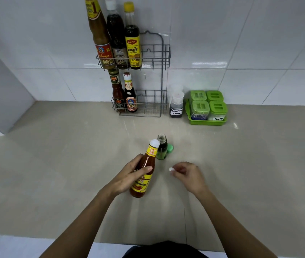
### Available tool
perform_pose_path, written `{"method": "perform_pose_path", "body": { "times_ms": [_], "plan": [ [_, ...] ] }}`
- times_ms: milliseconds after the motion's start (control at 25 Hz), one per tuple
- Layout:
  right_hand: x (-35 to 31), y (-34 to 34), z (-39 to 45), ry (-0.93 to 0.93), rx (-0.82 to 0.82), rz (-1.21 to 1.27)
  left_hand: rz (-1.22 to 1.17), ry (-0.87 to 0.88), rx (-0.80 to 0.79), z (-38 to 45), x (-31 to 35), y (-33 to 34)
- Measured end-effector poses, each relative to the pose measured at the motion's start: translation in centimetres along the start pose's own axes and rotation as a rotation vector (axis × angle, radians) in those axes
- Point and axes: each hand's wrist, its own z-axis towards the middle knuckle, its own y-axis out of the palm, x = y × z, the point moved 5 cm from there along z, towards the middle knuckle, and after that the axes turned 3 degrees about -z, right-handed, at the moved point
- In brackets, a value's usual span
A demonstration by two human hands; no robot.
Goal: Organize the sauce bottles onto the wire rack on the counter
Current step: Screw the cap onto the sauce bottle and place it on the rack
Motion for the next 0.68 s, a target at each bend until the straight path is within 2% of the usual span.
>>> {"method": "perform_pose_path", "body": {
  "times_ms": [80,120,200,320,440,680],
  "plan": [
    [-0.5,-0.5,0.3,0.103,-0.001,0.489,0.026,-0.005,-0.002,-0.3,0.1,0.2],
    [-1.3,-0.9,0.3,0.122,-0.006,0.652,0.047,-0.001,-0.005,-0.4,0.2,0.2],
    [-3.2,-1.7,0.2,0.094,-0.042,0.796,0.080,-0.017,-0.014,-0.9,0.4,0.2],
    [-6.4,-2.3,0.4,-0.030,-0.149,0.761,0.158,-0.035,-0.064,-1.2,0.5,0.3],
    [-8.0,-3.7,0.0,-0.177,-0.295,0.603,0.187,-0.017,-0.036,-1.4,1.3,2.2],
    [-8.3,-4.7,0.1,-0.211,-0.405,0.502,0.211,-0.023,-0.044,-1.3,2.0,2.1]
  ]
}}
